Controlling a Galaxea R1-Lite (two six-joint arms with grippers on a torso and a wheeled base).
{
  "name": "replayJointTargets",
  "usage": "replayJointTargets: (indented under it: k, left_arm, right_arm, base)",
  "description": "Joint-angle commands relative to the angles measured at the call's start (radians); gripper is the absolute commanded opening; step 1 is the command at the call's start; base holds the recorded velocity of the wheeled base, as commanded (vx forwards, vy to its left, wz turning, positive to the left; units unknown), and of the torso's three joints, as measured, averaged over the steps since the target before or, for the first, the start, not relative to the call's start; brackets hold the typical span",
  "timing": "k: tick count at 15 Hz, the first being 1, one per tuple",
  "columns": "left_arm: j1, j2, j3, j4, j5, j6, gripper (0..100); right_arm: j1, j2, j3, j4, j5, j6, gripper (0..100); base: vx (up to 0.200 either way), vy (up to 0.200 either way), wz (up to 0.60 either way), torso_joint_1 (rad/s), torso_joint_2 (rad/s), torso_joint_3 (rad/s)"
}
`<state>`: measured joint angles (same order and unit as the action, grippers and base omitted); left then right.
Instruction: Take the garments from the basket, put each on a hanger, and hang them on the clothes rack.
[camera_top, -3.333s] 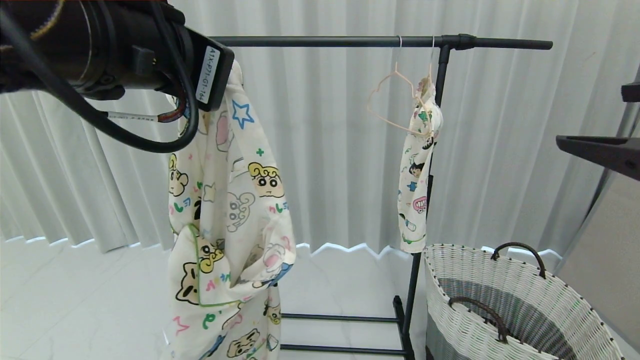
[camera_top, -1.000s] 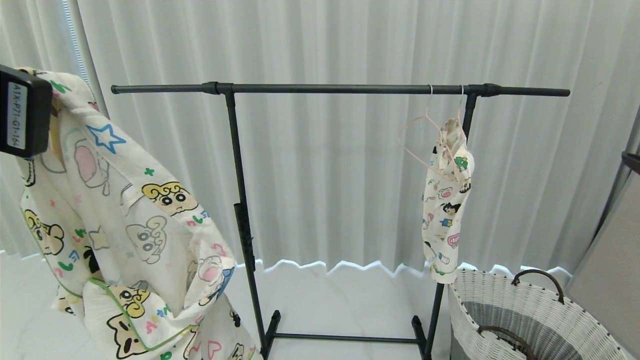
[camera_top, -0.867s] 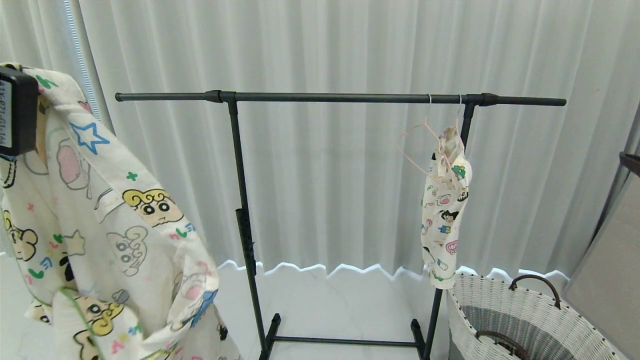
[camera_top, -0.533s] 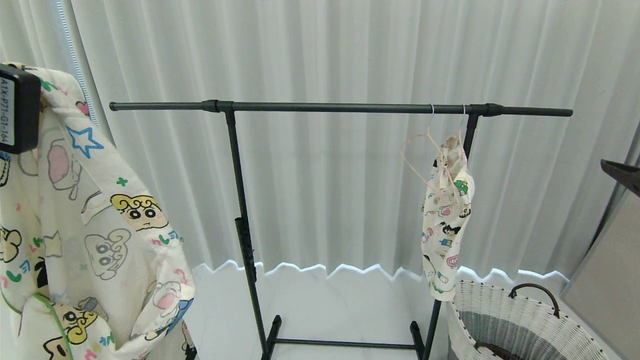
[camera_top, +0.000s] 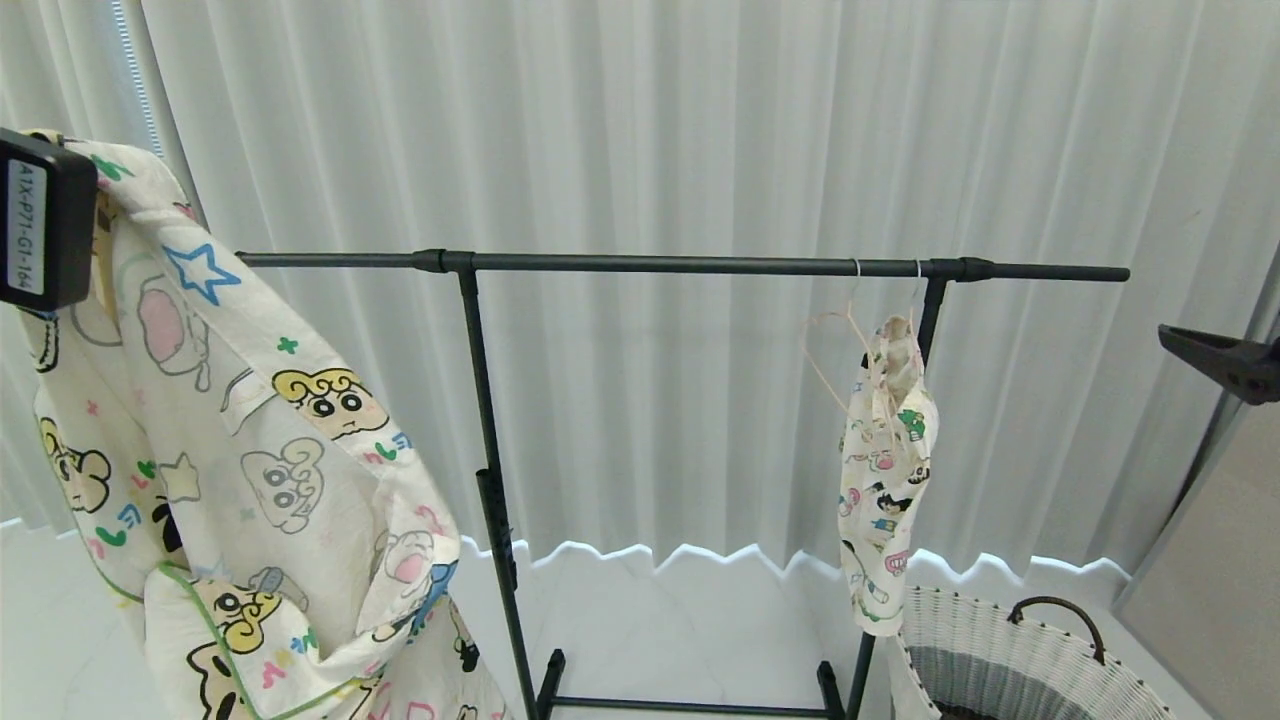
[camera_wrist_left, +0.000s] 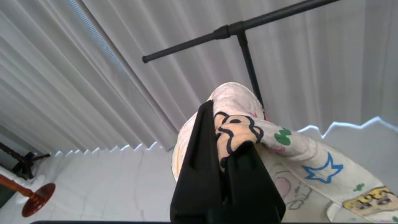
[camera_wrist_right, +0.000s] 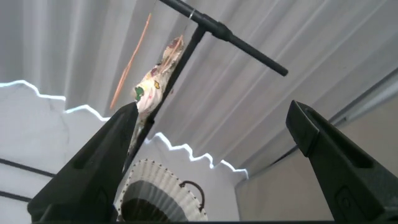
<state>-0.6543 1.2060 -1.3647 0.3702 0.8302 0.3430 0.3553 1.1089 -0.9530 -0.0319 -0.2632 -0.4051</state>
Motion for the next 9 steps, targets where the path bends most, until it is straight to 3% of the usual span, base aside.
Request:
replayJointTargets:
  k: [1, 9]
  left_arm:
    - [-0.002, -0.006, -0.001, -0.001, 0.001, 0.001, 0]
    - [-0.004, -0.013, -0.008, 0.001, 0.001, 0.001, 0]
  right_arm:
    - [0.001, 0.015, -0.004, -0.003, 0.002, 0.012, 100]
    - [0.027, 0.057, -0.009, -0.04, 0.007, 0.083, 100]
  base:
    - [0.0, 0.0, 0.0, 0.061, -0.09, -0.056]
    - [0.2, 0.0, 0.0, 0.012, -0.02, -0.007]
